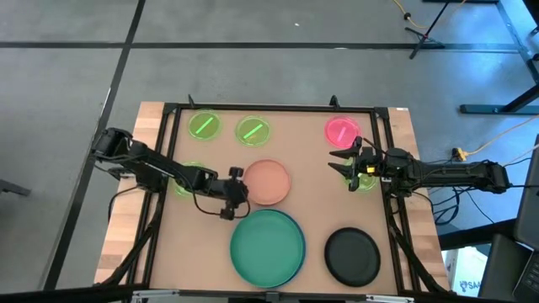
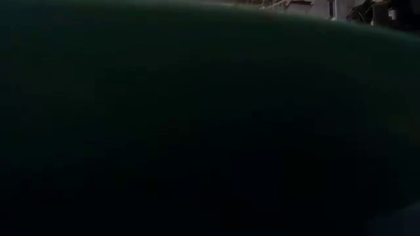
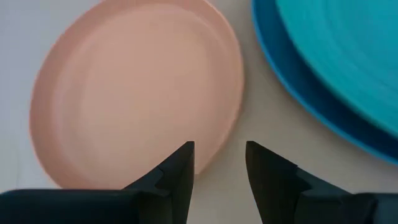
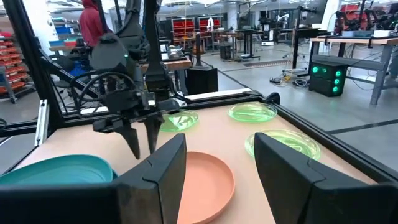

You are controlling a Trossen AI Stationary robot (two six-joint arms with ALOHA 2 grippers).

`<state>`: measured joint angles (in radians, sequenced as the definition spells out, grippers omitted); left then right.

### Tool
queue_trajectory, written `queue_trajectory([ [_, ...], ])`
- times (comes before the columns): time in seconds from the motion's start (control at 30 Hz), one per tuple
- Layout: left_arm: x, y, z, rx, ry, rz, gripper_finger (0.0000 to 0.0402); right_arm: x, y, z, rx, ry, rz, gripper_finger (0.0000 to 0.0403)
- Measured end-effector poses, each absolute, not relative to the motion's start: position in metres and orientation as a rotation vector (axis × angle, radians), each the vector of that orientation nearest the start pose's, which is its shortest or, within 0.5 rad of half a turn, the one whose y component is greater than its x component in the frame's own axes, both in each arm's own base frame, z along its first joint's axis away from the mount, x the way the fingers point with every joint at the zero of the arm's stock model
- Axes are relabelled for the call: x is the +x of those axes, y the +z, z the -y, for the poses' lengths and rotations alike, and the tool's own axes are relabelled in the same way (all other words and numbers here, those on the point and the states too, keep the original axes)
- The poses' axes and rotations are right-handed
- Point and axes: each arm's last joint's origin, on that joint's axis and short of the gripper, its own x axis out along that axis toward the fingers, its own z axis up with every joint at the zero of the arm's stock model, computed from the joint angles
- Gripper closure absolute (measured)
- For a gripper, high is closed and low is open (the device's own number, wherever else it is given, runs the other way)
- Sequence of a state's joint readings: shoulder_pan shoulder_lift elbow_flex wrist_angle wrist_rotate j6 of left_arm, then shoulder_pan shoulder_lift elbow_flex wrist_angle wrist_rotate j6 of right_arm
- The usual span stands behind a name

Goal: Stack plastic plates
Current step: Stack the black plate on top of the dark green plate

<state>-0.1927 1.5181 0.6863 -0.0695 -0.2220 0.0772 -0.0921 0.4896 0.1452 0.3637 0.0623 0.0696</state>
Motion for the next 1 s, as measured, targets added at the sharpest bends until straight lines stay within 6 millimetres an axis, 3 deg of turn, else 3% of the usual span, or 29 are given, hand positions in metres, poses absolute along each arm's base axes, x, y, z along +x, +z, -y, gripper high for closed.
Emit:
queue_trajectory([
  [0.47,0.282,0.119,0.039,0.264,-0.022,-0.887,0.0264,0.133,0.202,0.017,-0.008,-0.246,0.009,0.0221],
  [0.8,0.284,0.125,0.039,0.269,0.008,-0.873,0.0264,0.133,0.203,0.017,0.001,-0.257,0.014,0.0221],
  [1.0,0.292,0.136,0.052,0.231,0.057,-0.788,0.0264,0.134,0.212,0.014,0.076,-0.161,0.046,0.0221],
])
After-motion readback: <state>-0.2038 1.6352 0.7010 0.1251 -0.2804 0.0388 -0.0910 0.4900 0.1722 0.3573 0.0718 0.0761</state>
